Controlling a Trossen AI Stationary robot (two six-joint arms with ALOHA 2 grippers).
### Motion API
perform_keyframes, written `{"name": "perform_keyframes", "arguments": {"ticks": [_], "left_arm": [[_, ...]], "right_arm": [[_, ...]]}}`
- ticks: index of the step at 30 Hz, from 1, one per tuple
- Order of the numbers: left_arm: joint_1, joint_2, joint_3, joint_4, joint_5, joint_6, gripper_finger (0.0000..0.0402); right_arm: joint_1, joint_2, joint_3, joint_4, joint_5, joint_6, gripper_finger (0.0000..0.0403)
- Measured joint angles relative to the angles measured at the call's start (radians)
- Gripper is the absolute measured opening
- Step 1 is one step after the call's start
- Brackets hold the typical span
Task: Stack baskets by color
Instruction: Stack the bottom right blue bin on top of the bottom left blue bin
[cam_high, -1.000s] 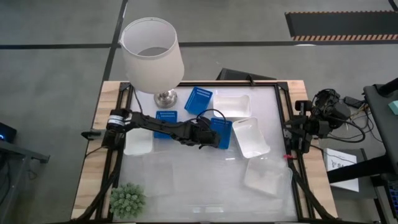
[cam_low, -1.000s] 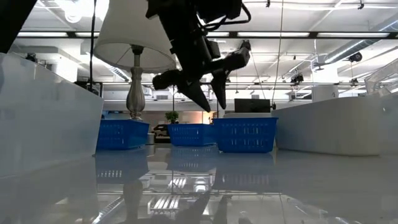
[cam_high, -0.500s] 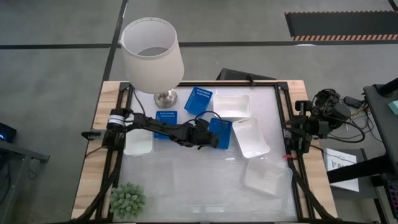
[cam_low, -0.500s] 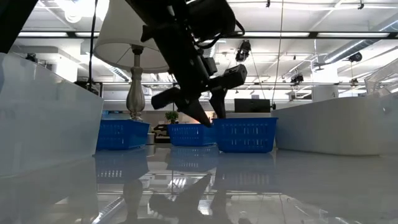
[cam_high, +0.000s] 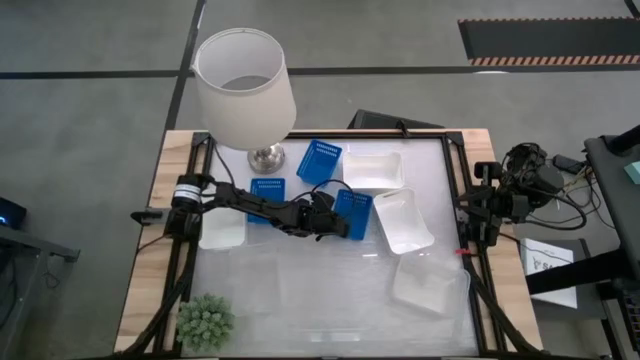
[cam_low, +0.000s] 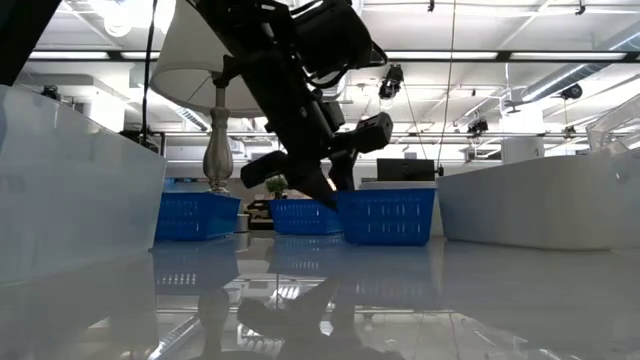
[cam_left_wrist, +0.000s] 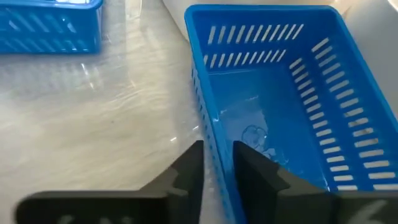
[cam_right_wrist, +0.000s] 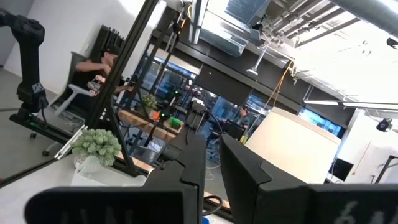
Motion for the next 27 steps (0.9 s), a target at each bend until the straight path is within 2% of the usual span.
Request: {"name": "perform_keyframes", "arguments": {"ticks": [4,12,17,20,24,27], "left_arm": [[0.000,0.000,0.002,0.000,0.000,-0.001,0.0009],[-0.021,-0.077,0.001,-0.014,0.002,0.028,0.0002],[-0.038,-0.164,0.000,-0.152,-0.014,0.048,0.0001],[-0.051,-0.224,-0.002,-0.254,-0.076,0.037,0.0001],[-0.069,-0.304,-0.017,-0.404,-0.162,-0.026,0.0001],[-0.087,-0.367,-0.018,-0.574,-0.185,-0.112,0.0000]], "right_arm": [[0.000,0.000,0.000,-0.008,0.000,0.001,0.0038],[0.000,0.000,0.000,-0.012,0.000,0.001,0.0038],[0.000,0.000,0.001,-0.016,0.001,0.002,0.0038],[0.000,0.000,0.001,-0.017,0.001,0.002,0.0038],[0.000,0.000,0.001,-0.017,0.001,0.002,0.0038],[0.000,0.000,0.001,-0.017,0.001,0.002,0.0038]]}}
